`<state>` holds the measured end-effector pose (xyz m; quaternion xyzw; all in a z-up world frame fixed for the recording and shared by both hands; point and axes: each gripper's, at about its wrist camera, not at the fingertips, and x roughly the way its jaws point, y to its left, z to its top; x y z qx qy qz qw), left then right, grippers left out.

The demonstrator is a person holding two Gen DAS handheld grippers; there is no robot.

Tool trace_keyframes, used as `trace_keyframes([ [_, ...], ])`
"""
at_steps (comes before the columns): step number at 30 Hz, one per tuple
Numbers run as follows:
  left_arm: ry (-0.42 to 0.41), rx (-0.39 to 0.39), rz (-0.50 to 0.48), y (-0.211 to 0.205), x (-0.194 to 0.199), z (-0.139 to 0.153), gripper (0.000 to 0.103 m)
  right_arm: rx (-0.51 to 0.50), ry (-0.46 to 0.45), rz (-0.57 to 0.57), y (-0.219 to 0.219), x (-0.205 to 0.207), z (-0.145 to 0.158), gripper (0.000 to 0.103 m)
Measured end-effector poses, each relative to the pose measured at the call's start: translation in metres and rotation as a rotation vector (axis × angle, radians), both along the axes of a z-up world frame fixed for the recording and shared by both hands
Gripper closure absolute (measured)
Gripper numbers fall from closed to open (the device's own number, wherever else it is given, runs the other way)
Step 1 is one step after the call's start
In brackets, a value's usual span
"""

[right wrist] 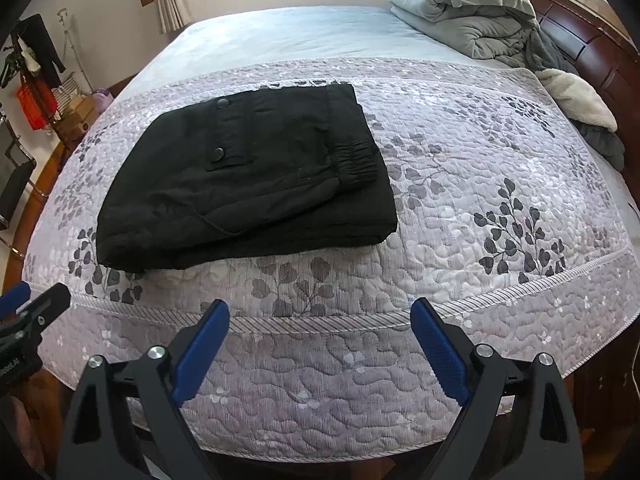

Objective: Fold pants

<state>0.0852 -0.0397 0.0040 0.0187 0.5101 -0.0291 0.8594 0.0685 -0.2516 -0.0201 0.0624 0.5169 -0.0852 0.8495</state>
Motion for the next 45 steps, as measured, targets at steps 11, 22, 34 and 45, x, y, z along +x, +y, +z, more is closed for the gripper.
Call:
trace_keyframes([
  [11,0.009,0.009,-0.007,-0.0023,0.0,-0.0032,0.009,0.004,0.006,0.007,0.0001,0.0024,-0.0028,0.01],
  [22,0.012,0.018,-0.014,-0.0031,0.0008,-0.0039,0.009,0.003,0.007,0.007,-0.0004,0.0028,-0.0025,0.01],
  [34,0.011,0.026,-0.027,-0.0038,0.0017,-0.0037,0.009,0.0,0.01,0.005,-0.0013,0.0044,-0.0037,0.01],
  [45,0.007,0.027,-0.024,-0.0024,0.0016,-0.0043,0.009,-0.009,0.017,0.005,-0.0001,0.0044,-0.0062,0.009],
])
